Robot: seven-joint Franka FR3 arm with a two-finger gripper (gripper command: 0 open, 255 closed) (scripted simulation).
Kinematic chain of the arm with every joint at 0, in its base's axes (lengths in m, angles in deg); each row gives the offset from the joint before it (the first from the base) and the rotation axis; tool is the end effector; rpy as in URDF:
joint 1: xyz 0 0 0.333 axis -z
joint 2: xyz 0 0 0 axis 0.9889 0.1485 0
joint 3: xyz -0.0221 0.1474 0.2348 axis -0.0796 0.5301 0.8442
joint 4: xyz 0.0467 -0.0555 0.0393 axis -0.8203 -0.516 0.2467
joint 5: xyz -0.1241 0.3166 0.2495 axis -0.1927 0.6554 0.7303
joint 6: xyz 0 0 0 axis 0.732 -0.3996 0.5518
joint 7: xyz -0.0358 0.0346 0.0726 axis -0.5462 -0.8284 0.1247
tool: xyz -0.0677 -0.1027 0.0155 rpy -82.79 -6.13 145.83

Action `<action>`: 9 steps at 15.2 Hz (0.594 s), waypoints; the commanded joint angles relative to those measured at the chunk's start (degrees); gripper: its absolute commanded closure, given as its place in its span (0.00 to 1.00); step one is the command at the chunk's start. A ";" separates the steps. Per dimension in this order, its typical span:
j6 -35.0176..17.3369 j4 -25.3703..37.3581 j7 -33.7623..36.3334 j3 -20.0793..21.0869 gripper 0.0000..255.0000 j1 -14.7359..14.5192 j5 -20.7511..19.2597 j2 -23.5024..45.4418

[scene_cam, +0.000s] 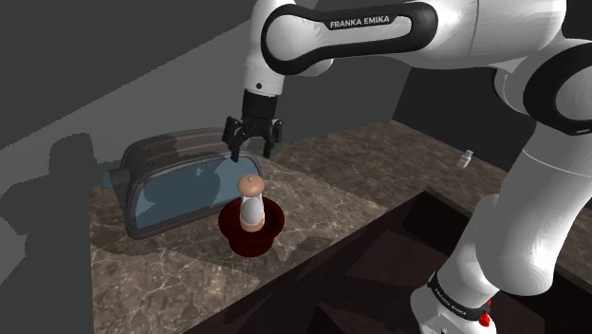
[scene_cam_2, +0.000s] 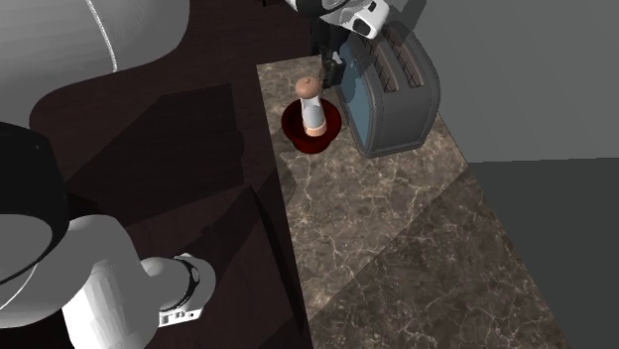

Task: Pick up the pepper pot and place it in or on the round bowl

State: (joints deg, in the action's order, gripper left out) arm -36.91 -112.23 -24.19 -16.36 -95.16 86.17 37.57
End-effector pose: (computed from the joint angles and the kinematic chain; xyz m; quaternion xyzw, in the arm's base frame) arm 0.5548 0.2728 0.4507 -0.9941 0.0370 0.0356 0.0957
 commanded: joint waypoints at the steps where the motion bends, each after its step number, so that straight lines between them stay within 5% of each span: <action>1: 3.34 2.78 0.07 -0.25 0.00 0.32 -0.05 -0.49; 9: 4.85 4.24 0.12 -0.36 0.00 0.45 -0.10 -0.51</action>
State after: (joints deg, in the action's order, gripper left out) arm -32.08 -108.00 -24.07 -16.71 -94.71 86.08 37.05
